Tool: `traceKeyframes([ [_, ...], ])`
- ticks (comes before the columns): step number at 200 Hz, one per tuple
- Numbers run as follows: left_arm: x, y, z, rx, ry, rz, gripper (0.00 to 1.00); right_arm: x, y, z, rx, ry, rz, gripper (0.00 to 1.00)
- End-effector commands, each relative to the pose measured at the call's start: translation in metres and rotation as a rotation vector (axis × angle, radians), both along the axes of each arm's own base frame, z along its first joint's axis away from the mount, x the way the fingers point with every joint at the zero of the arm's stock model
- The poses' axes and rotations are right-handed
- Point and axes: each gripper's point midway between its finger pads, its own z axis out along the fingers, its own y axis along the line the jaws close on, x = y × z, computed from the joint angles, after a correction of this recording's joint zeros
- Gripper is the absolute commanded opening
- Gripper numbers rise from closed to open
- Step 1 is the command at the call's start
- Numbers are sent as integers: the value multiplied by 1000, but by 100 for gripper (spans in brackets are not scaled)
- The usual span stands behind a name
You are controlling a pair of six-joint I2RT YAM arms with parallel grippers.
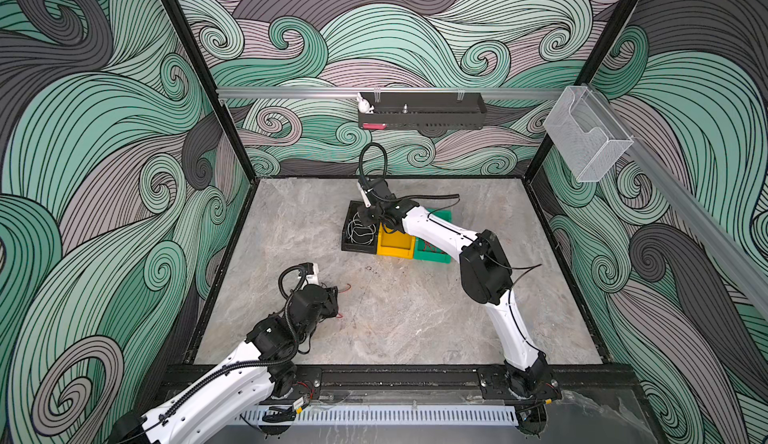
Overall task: Untangle the cables
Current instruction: 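Lower the white strand into the black bin and open the right gripper, then move the right gripper back toward the red-black tangle held by the left gripper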
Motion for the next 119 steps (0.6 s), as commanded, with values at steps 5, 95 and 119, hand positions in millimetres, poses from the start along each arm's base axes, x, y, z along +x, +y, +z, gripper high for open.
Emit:
traceKeyframes([
  [5,-2,5,-1,1,5,18,43,-5,1,-15,-18,67,-2,2],
  [95,-3,6,-1,-3,10,23,43,-11,-11,-5,-68,102,-25,34],
  [119,-4,12,-2,14,34,57,48,-16,-15,16,-29,90,-11,37],
])
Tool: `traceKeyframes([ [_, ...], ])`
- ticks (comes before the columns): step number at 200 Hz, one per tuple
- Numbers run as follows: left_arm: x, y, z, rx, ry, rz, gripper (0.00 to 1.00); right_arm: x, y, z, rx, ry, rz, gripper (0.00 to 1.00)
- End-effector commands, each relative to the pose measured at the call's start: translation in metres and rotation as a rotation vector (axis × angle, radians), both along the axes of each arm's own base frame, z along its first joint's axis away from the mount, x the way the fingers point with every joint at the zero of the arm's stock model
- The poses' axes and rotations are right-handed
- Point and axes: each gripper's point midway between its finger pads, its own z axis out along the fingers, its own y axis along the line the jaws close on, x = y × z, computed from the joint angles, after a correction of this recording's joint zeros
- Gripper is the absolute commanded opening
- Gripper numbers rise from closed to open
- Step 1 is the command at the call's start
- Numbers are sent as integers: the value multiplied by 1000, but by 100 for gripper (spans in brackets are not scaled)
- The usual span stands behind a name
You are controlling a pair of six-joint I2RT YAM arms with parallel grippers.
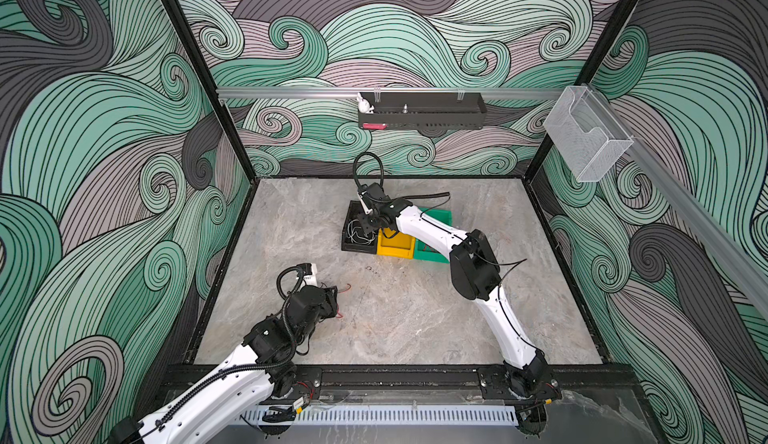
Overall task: Untangle the cables
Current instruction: 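Move the right gripper back toward the red-black tangle held by the left gripper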
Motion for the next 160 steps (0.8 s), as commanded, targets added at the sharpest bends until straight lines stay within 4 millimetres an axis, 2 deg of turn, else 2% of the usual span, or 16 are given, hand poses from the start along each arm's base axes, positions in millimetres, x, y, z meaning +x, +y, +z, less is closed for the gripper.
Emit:
traceKeyframes([
  [1,-3,11,-3,23,38,51,48,-7,-5,50,57,-39,12,37],
  [42,-7,15,-5,51,104,74,52,-24,-19,87,157,-58,15,40],
  [75,-10,14,-15,68,170,84,53,-45,-39,101,201,-56,18,43],
  [102,-11,12,-29,76,200,80,54,-71,-58,99,225,-25,19,43],
  [117,-12,9,-37,79,219,66,53,-80,-67,104,263,-36,16,45],
  [136,-12,4,-44,75,231,45,53,-98,-78,96,286,-6,16,45],
  [160,-9,1,-50,64,224,42,43,-118,-86,87,320,34,22,45],
])
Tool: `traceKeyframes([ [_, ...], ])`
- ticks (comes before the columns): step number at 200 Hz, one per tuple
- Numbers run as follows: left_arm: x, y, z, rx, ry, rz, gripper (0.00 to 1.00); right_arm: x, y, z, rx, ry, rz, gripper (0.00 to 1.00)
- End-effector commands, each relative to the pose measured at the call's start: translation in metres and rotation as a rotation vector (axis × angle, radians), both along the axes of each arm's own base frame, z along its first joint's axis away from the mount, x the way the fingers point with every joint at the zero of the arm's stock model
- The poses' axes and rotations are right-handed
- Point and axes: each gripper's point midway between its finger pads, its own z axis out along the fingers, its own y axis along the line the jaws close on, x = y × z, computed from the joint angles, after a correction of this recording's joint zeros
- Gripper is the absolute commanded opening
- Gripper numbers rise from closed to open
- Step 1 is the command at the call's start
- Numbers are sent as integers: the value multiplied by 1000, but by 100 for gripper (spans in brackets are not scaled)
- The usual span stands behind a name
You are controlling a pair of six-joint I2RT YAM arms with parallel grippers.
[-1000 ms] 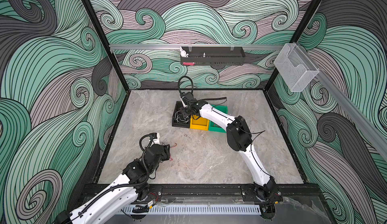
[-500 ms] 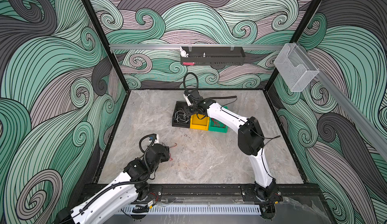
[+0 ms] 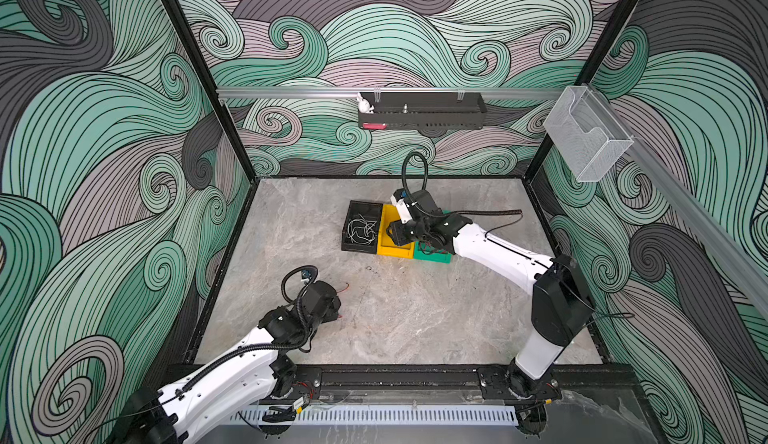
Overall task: Untangle the cables
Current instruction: 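Move the right gripper back toward the red-black tangle held by the left gripper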
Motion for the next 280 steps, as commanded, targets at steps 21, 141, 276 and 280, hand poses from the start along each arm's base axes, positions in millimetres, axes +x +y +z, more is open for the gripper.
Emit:
traceKeyframes([
  [21,4,-10,-10,-47,7,-1,40,-28,-1,-2,118,56,28,45],
  [141,25,-94,13,-337,107,-71,0,-111,-18,-42,196,196,92,45],
  [276,41,-132,14,-350,135,-16,35,-170,8,-94,169,239,281,47],
  [280,40,-131,16,-354,132,-16,36,-170,9,-95,167,240,282,47],
])
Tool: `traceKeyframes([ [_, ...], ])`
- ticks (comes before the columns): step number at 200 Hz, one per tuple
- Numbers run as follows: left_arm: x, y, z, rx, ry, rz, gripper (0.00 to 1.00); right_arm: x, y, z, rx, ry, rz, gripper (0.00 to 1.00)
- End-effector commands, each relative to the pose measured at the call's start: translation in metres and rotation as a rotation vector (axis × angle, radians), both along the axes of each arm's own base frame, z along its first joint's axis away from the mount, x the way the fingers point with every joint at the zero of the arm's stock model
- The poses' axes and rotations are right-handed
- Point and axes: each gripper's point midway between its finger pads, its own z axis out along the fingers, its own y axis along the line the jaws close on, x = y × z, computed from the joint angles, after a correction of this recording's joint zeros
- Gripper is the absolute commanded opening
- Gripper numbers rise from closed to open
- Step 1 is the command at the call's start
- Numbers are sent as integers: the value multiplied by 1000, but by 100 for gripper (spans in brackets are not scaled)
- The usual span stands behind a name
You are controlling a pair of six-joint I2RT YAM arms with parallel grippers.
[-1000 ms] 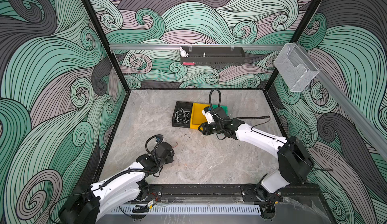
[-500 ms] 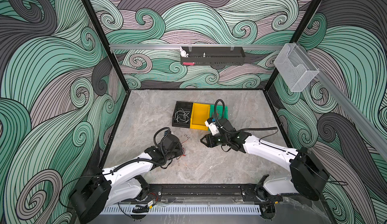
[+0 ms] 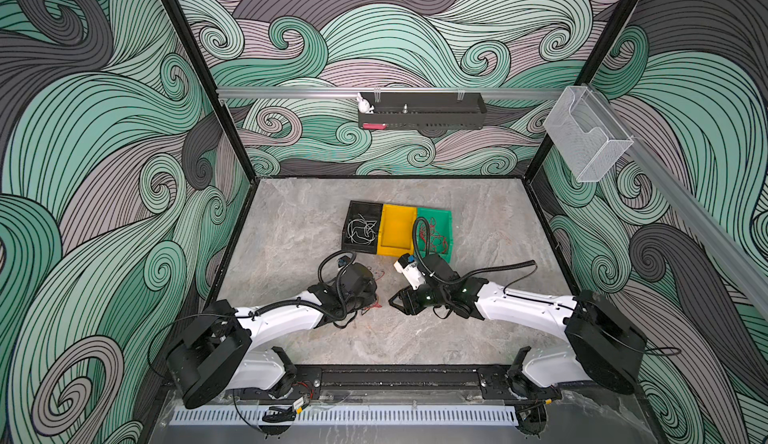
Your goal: Untangle the cables
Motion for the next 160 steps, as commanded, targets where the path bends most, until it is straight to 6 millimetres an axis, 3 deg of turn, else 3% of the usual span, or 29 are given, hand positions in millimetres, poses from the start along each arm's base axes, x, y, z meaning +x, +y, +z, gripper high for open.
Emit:
traceKeyframes([
  [1,4,-6,17,-27,-24,0,37,0,4,-9,7,-8,16,47],
  [17,3,-2,28,-42,-55,5,41,-1,7,-12,4,-10,26,47],
  [71,1,38,71,32,-189,72,46,-6,24,-18,-14,-36,81,47],
  [104,-4,66,57,97,-226,118,51,-7,34,-27,-44,-48,98,43],
  [160,-2,65,41,92,-211,85,56,-1,47,-39,-76,-78,105,40],
])
